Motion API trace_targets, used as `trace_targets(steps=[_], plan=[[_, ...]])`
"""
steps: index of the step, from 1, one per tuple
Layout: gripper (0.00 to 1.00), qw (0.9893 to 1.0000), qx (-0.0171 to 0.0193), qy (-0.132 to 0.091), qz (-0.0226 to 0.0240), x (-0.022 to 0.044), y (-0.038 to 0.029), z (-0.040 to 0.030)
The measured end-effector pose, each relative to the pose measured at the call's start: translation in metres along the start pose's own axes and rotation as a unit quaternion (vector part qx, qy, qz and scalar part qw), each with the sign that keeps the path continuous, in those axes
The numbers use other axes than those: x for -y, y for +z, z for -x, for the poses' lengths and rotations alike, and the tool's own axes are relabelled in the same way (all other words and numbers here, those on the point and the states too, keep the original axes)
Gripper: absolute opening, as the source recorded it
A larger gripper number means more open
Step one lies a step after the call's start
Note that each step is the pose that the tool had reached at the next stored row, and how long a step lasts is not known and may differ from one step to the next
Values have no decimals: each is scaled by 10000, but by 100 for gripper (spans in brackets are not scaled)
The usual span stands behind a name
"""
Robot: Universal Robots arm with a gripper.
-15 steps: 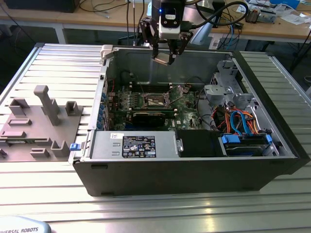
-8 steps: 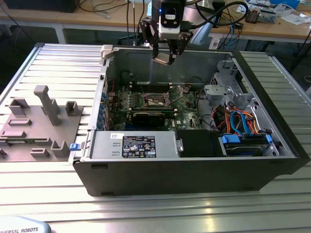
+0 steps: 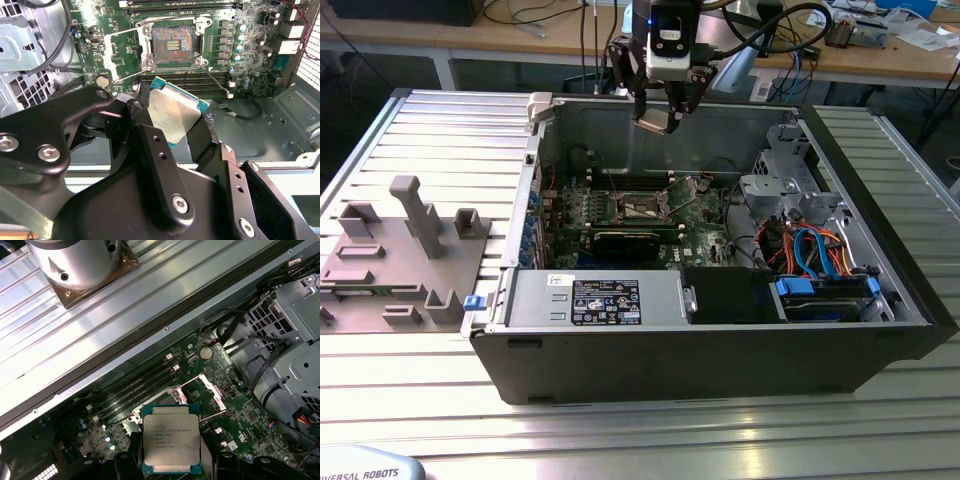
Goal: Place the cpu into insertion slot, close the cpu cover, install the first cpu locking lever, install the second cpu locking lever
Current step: 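Place the cpu into insertion slot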
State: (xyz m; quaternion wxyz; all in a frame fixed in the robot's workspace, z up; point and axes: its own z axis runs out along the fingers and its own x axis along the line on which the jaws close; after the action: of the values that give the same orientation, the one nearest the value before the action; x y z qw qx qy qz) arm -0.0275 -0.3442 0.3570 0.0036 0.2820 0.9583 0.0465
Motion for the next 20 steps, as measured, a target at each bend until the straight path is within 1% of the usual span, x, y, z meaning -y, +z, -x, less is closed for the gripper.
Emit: trace_targets(steps=[8,12,20], plan=[[54,10000,2,16,0,0,0,0],[54,10000,7,77,2,0,0,0],[54,10000,9,97,2,0,0,0]])
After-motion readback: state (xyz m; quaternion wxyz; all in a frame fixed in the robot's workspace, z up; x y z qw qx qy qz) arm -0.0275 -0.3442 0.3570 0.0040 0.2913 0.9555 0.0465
